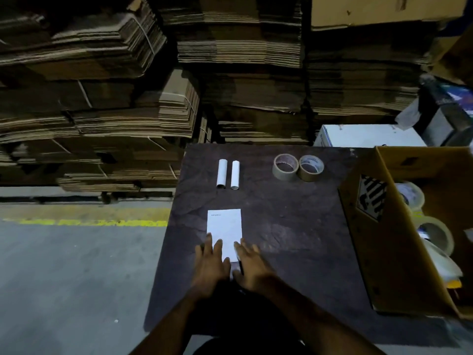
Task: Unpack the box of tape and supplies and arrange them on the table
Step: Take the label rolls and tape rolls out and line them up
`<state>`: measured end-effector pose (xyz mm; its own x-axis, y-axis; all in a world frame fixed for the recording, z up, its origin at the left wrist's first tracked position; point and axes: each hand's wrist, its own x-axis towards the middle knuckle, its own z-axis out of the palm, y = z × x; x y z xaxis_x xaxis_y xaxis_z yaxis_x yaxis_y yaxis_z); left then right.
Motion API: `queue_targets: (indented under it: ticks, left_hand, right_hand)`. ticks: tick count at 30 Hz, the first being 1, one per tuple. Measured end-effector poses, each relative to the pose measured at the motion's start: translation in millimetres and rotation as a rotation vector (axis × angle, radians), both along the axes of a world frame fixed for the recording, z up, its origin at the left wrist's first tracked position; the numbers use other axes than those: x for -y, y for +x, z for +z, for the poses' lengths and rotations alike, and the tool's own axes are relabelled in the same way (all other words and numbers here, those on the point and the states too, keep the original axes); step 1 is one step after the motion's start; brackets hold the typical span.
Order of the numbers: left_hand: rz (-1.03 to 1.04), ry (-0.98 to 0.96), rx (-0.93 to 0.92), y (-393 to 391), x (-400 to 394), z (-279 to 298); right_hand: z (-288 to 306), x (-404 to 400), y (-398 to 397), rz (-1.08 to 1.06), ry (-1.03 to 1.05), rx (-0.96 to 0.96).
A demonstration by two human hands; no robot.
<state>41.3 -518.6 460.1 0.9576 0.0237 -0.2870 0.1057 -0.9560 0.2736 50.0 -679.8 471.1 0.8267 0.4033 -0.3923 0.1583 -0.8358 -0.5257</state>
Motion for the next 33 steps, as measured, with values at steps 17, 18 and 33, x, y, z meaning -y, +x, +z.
queue_targets:
  ticks: [17,18,33]
  left_hand:
    - [0.102,-0.04,0.169,193,32,36]
    - [0.122,-0.021,0.152,205,38,32]
    - [-0.318,-0.147,0.293,170,57,15]
  right_hand:
    - [18,72,63,-0.306,0.214,-0.004]
    - [16,78,64,-0.319,0.211,0.006]
    - [5,131,45,-0.446,0.273,0.131]
